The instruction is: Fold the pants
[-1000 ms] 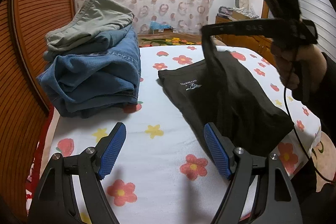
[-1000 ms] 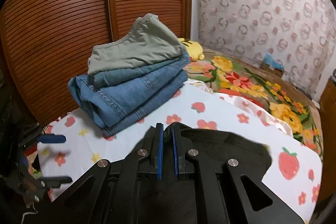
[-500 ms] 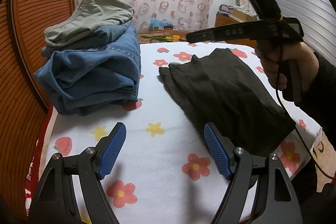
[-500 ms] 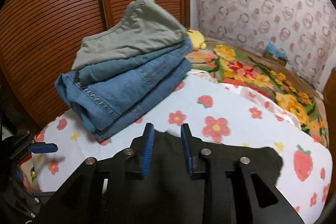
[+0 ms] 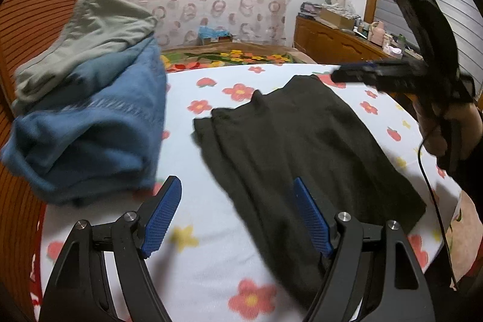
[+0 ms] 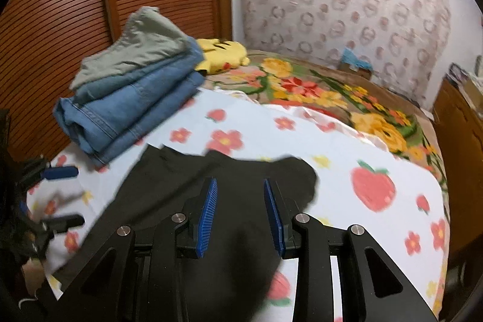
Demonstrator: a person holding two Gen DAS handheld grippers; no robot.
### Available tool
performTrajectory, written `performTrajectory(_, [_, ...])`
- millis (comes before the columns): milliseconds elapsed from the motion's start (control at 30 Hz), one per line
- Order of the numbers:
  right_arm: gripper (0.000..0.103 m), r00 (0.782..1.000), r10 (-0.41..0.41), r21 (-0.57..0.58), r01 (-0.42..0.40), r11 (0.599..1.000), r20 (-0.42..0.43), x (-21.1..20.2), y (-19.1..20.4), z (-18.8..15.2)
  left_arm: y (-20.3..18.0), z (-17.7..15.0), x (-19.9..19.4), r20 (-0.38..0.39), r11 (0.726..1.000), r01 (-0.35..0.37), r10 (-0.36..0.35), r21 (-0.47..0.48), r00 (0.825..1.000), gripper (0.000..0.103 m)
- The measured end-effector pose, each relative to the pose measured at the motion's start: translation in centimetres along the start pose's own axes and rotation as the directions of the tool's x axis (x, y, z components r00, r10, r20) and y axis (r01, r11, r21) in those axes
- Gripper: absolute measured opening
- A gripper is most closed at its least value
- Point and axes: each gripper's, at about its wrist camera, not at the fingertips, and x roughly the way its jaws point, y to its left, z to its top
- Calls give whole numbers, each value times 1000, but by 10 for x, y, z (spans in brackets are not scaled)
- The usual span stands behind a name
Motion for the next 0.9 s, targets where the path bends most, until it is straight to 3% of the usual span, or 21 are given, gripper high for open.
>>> performTrajectory(233, [34,998,-12,31,14,999,-56,13,-11,-22,3,28,33,-37,999,33,-33,-13,999,67])
performTrajectory(433, [34,997,3,48,1,999,-78,25,-15,-28,9,45,52,-69,1000,16,-17,-18,997,55])
performTrajectory(733, [34,996,3,48,1,999,-91,30,-20,-28,11,65,77,-85,999,-32,31,-4,996,40])
performTrajectory(900, [34,995,4,51,1,999,-95,32,-19,-31,11,67,96,-134,997,-77,78,13,988,40])
